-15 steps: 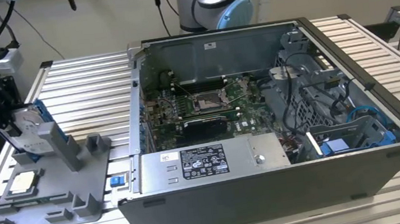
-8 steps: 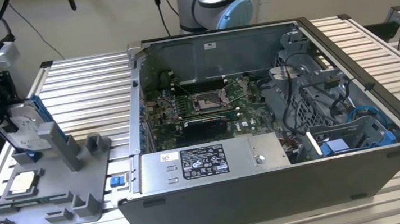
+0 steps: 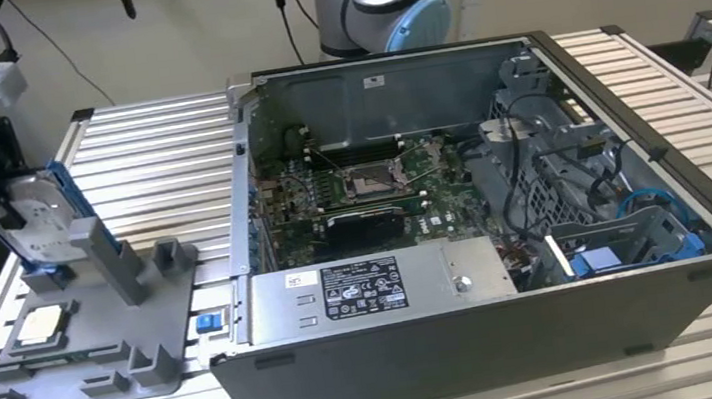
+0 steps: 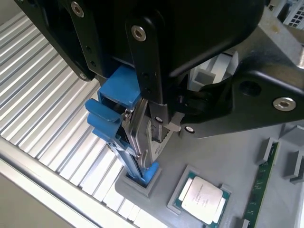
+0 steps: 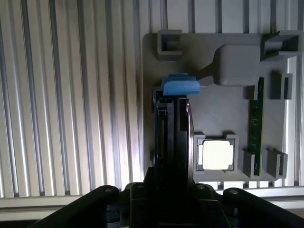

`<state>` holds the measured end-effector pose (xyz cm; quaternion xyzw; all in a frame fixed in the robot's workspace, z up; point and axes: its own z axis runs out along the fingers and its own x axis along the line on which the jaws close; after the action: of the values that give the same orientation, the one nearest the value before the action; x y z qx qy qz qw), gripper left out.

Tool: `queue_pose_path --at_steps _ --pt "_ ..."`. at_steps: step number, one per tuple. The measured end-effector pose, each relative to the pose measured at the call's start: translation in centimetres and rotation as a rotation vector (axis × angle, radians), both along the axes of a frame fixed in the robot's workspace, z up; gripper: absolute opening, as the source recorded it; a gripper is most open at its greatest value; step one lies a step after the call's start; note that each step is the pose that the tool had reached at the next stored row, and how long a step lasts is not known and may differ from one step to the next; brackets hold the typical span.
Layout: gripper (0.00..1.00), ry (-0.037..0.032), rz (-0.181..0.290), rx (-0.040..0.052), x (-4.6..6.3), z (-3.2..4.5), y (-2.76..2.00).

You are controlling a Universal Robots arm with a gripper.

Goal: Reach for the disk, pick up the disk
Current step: 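Pick up the disk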

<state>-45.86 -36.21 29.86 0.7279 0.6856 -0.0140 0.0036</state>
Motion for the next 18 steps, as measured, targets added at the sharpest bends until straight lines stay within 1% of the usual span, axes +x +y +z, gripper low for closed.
queue_pose_path --at_steps 9,18 --pt "0.00 -0.0001 0.000 0.0000 0.0 1.06 0.00" --pt "0.00 -0.0001 0.000 0.0000 0.0 1.70 0.00"
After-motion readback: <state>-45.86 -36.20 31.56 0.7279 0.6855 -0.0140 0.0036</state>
